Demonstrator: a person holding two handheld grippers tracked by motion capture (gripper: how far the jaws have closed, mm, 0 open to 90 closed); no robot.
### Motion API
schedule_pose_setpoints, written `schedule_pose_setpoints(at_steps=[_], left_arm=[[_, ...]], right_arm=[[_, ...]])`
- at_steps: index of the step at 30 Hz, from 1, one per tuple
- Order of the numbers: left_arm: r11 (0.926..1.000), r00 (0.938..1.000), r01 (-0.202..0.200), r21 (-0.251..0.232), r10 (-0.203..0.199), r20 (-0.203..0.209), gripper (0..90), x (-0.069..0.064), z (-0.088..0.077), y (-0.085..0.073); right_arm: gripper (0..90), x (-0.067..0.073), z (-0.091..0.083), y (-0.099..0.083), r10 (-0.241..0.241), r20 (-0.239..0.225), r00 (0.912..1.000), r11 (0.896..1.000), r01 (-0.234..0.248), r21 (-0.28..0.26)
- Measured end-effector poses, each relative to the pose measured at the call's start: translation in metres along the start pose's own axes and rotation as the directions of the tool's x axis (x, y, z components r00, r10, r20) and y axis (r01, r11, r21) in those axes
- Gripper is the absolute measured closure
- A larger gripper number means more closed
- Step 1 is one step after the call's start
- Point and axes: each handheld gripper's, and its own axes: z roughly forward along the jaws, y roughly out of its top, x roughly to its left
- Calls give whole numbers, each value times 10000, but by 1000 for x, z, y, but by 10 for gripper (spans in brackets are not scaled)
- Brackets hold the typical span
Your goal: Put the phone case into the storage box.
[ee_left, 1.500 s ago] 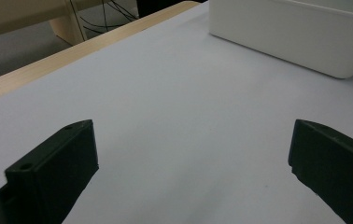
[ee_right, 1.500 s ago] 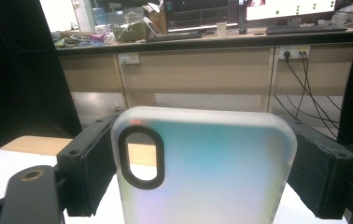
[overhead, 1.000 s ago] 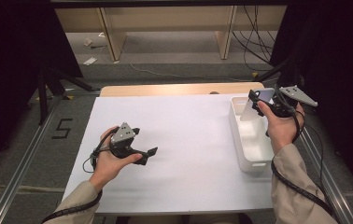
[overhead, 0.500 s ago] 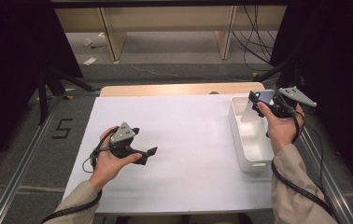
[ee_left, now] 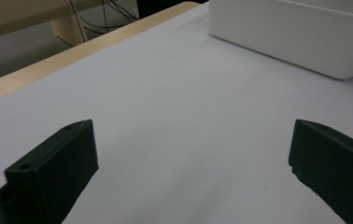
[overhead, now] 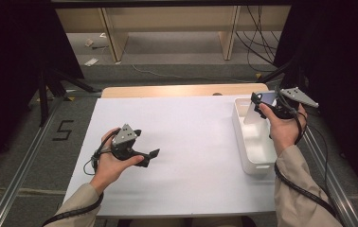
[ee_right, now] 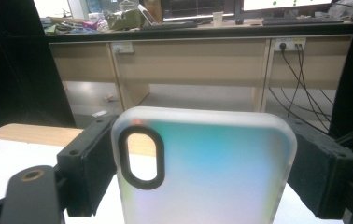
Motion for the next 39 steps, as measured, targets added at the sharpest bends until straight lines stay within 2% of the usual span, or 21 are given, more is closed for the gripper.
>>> schedule_pose_setpoints(at_steps=[11, 18, 39], left_arm=[[10000, 10000, 5, 2, -5, -14, 7, 0, 0, 0], [10000, 10000, 21, -22, -21, 9, 11, 0, 0, 0], [10000, 10000, 13, -22, -13, -32, 13, 0, -1, 0]], right_arm=[[185, 2, 4, 0, -90, 7, 10000, 10000, 90, 13], [185, 3, 7, 4, -391, 34, 9992, 9992, 391, 9], [185, 1, 14, 1, -396, -8, 9992, 9991, 396, 161]])
